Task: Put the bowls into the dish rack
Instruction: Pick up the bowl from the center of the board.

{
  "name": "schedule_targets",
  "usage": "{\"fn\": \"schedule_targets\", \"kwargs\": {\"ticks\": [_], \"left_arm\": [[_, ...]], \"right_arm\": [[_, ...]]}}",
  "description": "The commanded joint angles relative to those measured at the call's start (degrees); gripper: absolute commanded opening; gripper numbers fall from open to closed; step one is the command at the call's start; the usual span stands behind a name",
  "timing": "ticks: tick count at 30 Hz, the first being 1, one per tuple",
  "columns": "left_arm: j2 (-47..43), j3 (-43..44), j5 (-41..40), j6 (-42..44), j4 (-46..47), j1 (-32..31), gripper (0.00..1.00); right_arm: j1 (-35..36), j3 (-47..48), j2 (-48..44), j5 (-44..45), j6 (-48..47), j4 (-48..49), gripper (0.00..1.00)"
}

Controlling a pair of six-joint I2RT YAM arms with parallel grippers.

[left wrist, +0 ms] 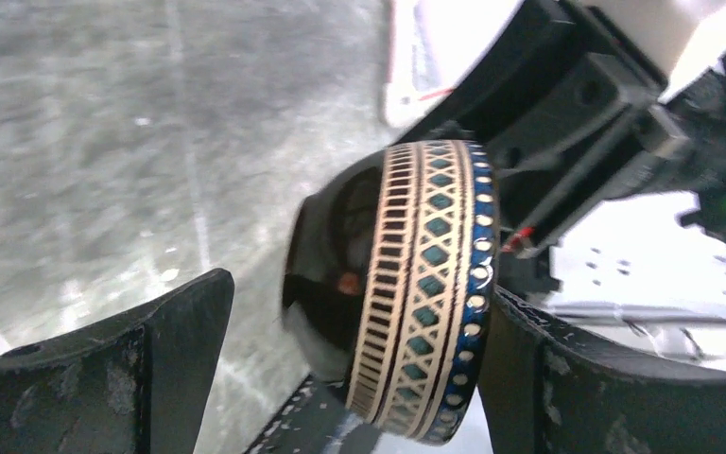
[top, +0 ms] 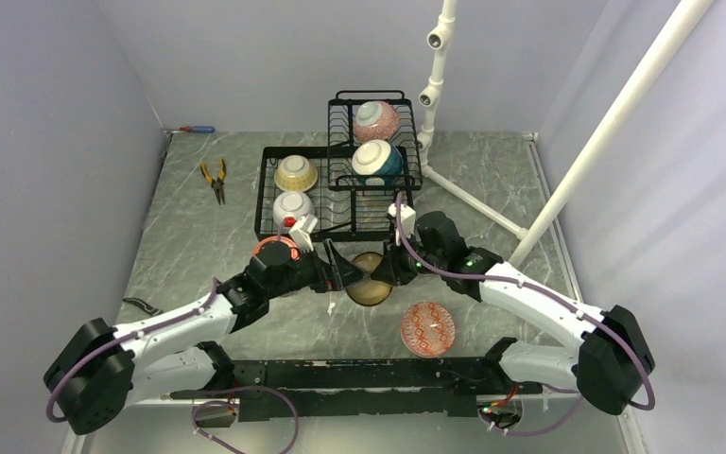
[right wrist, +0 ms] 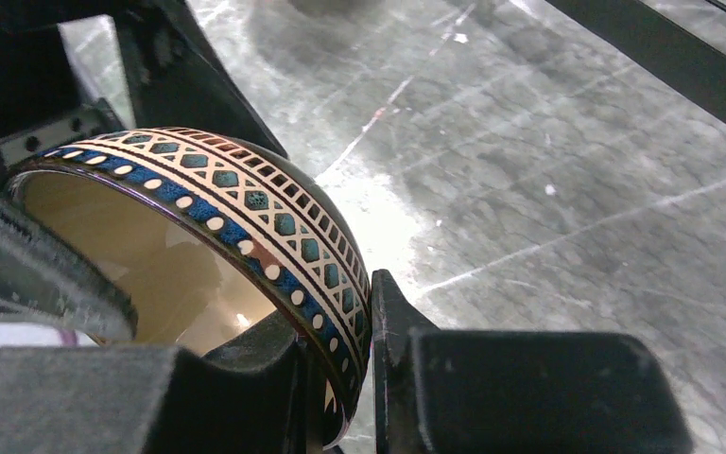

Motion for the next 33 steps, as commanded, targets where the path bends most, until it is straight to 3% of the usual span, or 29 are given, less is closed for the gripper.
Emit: {"fn": "schedule_targets", "kwargs": {"ticks": [1,7,19,27,33], "left_arm": [[3.42,-0.16,14.87,-2.84,18.49,0.8,0.94],[5.21,1.07,18.79,-2.83,20.73,0.8,0.88],[-4.52,4.5,11.62,3.18,-4.93,0.8,0.9],[-3.51,4.76,14.15,2.41,-5.18,0.82,0.79],[-1.52,4.71,15.17,2.02,-2.89,0.63,0.76]], "right_arm": [[-1.13,1.08,-2.06,-11.97,0.82,9.16,0.0],[-1.44,1.62,-1.79,-13.98,1.16,9.77,0.0],[-1.56,3.06,-2.04,-11.12,0.39,6.7,0.0],[-1.56,3.52,-1.67,-11.18,0.56,6.49,0.0],[-1.6,3.59,-1.33,-11.52,0.67,6.42,0.0]]}}
